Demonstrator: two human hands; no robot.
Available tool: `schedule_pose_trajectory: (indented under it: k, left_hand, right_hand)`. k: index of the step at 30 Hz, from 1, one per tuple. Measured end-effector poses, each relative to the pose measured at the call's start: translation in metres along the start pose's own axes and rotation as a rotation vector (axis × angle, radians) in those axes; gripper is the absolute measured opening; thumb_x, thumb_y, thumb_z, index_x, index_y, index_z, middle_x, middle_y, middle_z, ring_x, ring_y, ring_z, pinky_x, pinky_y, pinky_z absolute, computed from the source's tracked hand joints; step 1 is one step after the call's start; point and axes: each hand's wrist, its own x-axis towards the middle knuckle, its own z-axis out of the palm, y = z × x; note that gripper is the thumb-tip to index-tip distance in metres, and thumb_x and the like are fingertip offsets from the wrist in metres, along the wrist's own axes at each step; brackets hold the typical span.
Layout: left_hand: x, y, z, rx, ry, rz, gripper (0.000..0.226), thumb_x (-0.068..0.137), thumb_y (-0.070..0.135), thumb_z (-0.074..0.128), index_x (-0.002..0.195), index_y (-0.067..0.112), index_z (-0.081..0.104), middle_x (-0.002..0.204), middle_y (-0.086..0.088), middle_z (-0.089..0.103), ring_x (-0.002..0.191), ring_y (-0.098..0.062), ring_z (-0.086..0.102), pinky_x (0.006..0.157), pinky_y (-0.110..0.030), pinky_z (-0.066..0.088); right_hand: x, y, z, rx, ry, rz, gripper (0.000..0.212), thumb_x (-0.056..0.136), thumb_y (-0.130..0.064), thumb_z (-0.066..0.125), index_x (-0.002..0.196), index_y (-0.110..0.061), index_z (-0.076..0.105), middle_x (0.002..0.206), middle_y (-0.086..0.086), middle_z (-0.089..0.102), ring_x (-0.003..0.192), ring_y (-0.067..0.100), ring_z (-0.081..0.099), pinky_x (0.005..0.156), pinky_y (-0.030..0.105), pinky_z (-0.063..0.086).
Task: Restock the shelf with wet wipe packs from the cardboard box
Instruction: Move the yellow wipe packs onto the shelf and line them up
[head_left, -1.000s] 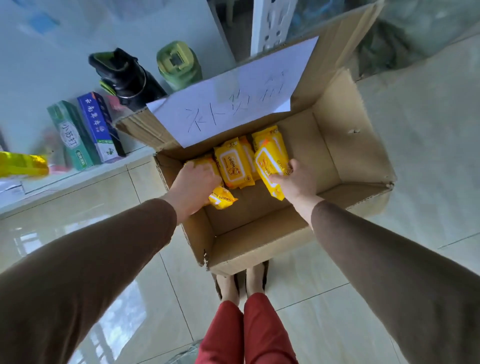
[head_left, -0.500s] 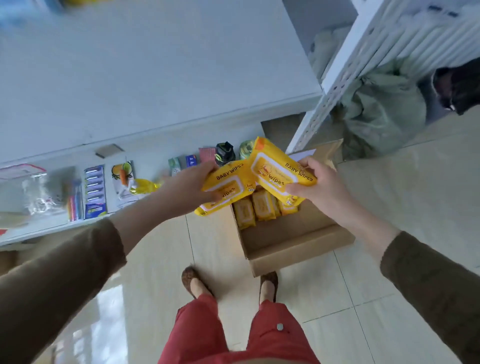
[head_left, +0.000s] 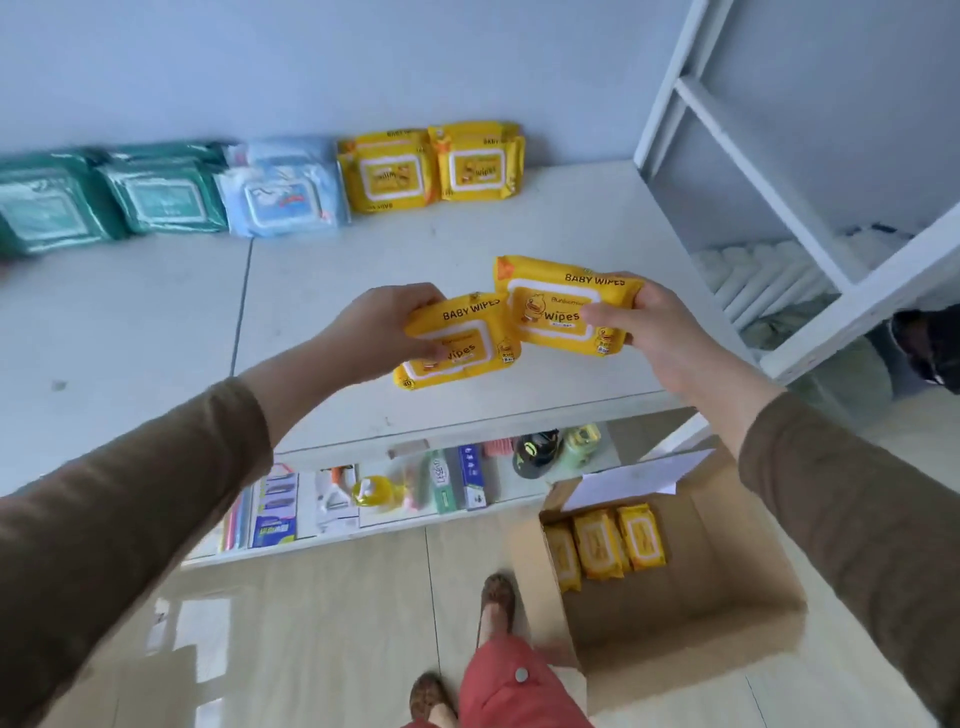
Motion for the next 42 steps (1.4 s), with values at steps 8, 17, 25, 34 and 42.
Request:
schedule_pose_trajectory:
  k: [8, 17, 25, 34, 42]
  left_hand:
    - [0.118, -0.041, -0.050, 0.065, 0.057, -0.037, 0.037, 0.077, 0.028, 0.081, 0.109, 0.026, 0.062, 0.097, 0.006, 0.065, 0.092, -0.019, 0.061, 0.077, -0.033, 0.049]
    - [0.240, -0.088, -0.088, 0.179, 0.120, -0.150, 0.051, 0.080, 0.029, 0.079, 0.126, 0.018, 0.058, 0.114, -0.002, 0.062, 0.104, -0.026, 0.056, 0.087, -0.037, 0.047]
    - [0.282, -0.123, -0.084, 0.462, 0.276, -0.126, 0.059, 0.079, 0.037, 0.077, 0.127, 0.018, 0.050, 0.125, -0.009, 0.047, 0.120, -0.032, 0.042, 0.088, -0.047, 0.047]
    - [0.291, -0.124, -0.079, 0.628, 0.291, -0.082, 0.065, 0.075, 0.044, 0.080, 0.124, 0.016, 0.048, 0.116, -0.008, 0.051, 0.109, -0.030, 0.044, 0.090, -0.044, 0.046]
    - [0.264, -0.100, -0.059, 0.658, 0.432, -0.050, 0.073, 0.072, 0.033, 0.084, 0.130, 0.014, 0.045, 0.129, -0.011, 0.045, 0.117, -0.033, 0.043, 0.095, -0.046, 0.044]
  right_hand:
    - [0.157, -0.019, 0.004, -0.070, -0.030, -0.015, 0.032, 0.083, -0.009, 0.076, 0.109, -0.023, 0.064, 0.102, -0.001, 0.072, 0.095, 0.017, 0.068, 0.083, 0.031, 0.052]
    - [0.311, -0.027, 0.020, -0.108, -0.152, 0.028, 0.037, 0.086, -0.009, 0.075, 0.118, -0.019, 0.060, 0.108, -0.006, 0.072, 0.096, 0.010, 0.069, 0.077, 0.025, 0.051]
    - [0.359, -0.005, 0.045, -0.191, 0.092, -0.035, 0.057, 0.076, -0.020, 0.086, 0.119, -0.015, 0.049, 0.117, 0.003, 0.066, 0.107, 0.018, 0.066, 0.094, 0.042, 0.054]
    - [0.365, 0.009, 0.050, -0.436, 0.235, -0.145, 0.057, 0.073, -0.045, 0.084, 0.105, -0.022, 0.042, 0.105, -0.004, 0.065, 0.093, 0.017, 0.065, 0.082, 0.041, 0.054]
    - [0.323, 0.008, 0.052, -0.553, 0.343, -0.035, 0.083, 0.070, -0.038, 0.086, 0.132, -0.008, 0.040, 0.136, 0.012, 0.046, 0.125, 0.032, 0.048, 0.104, 0.043, 0.042]
